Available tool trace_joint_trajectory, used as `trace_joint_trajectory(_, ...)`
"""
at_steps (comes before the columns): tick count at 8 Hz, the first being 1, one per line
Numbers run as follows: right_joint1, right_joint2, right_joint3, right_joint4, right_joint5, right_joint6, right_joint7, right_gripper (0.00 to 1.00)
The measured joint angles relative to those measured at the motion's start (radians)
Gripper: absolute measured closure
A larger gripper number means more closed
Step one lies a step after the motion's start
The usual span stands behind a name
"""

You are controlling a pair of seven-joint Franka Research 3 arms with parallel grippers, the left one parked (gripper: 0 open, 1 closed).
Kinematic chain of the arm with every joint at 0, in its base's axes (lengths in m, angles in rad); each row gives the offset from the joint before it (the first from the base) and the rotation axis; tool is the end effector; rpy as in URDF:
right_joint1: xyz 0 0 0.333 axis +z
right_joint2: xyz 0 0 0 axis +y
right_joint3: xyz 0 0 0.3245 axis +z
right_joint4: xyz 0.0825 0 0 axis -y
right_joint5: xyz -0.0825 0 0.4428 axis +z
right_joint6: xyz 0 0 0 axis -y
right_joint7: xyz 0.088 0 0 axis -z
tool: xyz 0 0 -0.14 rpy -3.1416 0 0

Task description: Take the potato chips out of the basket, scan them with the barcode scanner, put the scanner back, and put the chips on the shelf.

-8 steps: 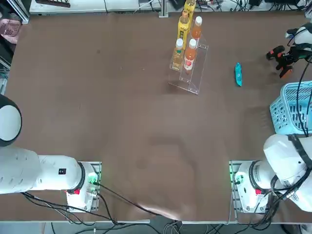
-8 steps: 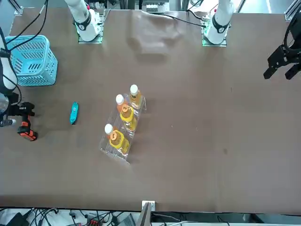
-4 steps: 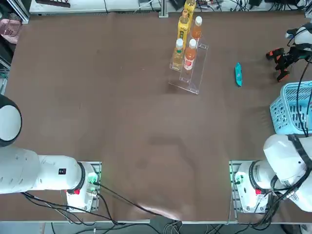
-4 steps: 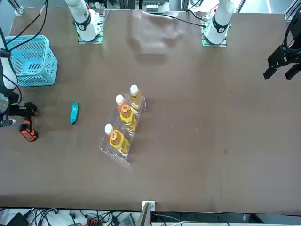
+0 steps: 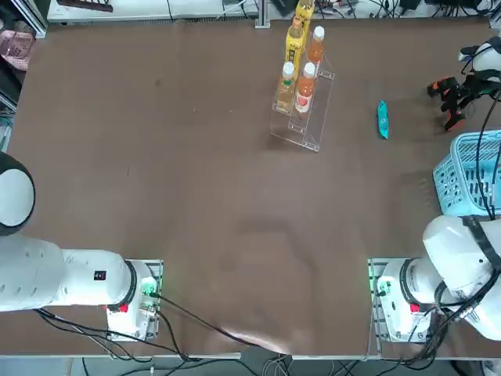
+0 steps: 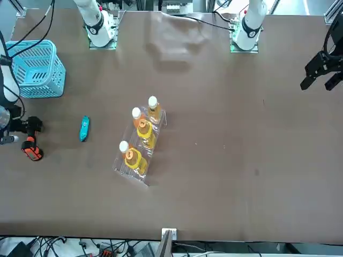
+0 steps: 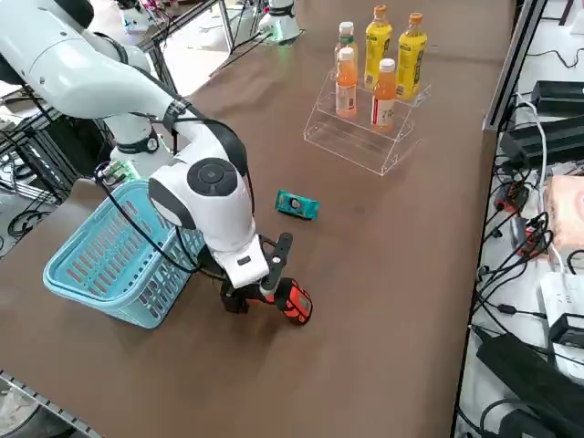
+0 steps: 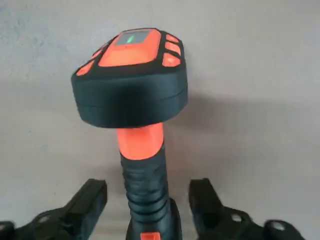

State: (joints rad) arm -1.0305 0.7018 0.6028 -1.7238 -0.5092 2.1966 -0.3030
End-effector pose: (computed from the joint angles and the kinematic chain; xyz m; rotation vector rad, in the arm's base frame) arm 0.6197 -0.3364 0.1623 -3.1265 -0.1550 0.1116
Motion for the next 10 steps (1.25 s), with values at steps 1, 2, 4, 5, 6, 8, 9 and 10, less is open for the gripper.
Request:
trace_joint_trajectory(1, 0.0, 0.0, 0.001, 0.003, 0.0, -0.012, 0.0, 0.0)
trace_joint_trajectory(2, 0.0, -0.002, 0.006, 0.012, 0.0, -0.038, 0.0, 0.0)
trace_joint_trajectory(4, 0.0, -0.01, 0.041, 0.049, 0.001, -0.114, 0.014, 0.0)
trace_joint_trajectory(5, 0.001, -0.019, 0.073, 0.066, 0.001, -0.165, 0.039, 0.0)
trace_joint_trajectory(6, 0.001, -0.036, 0.108, 0.079, 0.001, -0.211, 0.071, 0.0)
trace_joint_trajectory(8, 0.005, -0.086, 0.177, 0.082, 0.002, -0.288, 0.156, 0.0)
trace_joint_trajectory(9, 0.013, -0.099, 0.214, 0.073, 0.002, -0.31, 0.229, 0.0)
trace_joint_trajectory(10, 0.035, -0.1, 0.244, 0.058, 0.002, -0.313, 0.315, 0.0)
